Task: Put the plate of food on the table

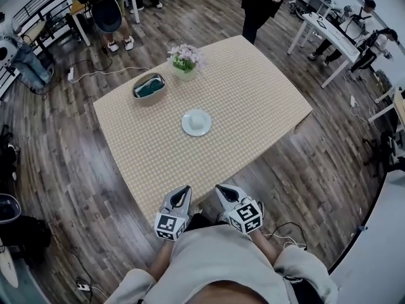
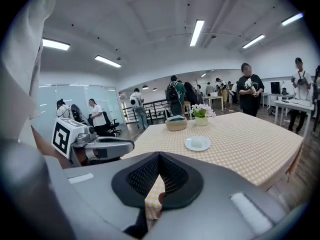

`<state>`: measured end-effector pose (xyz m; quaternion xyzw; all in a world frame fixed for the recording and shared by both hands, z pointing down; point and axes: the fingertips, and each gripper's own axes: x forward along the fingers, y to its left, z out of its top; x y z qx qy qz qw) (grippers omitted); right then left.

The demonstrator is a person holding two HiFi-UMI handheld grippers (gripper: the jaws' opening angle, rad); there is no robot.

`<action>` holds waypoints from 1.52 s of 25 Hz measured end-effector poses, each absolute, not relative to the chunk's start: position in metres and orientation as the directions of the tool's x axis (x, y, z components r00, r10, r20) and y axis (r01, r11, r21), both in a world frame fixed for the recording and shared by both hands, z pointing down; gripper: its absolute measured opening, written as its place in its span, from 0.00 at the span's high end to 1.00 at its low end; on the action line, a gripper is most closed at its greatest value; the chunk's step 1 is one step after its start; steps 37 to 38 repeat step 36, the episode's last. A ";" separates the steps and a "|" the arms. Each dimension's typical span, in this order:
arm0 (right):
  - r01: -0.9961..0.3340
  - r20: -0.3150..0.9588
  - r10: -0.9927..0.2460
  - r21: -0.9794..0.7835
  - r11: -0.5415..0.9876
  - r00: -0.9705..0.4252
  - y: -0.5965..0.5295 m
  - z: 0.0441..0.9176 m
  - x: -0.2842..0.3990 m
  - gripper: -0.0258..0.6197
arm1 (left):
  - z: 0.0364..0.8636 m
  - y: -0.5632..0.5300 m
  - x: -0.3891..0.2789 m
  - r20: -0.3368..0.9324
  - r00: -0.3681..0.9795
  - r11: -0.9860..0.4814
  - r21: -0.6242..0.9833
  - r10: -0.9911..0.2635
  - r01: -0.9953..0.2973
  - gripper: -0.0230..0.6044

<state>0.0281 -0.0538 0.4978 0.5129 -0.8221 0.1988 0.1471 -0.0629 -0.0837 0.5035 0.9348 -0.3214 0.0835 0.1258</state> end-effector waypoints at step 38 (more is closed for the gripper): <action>-0.887 0.334 -0.822 -0.163 0.431 -0.461 0.151 0.481 0.059 0.96 | 0.475 0.131 -0.012 0.187 0.767 -0.764 0.105 -0.614 -0.637 0.95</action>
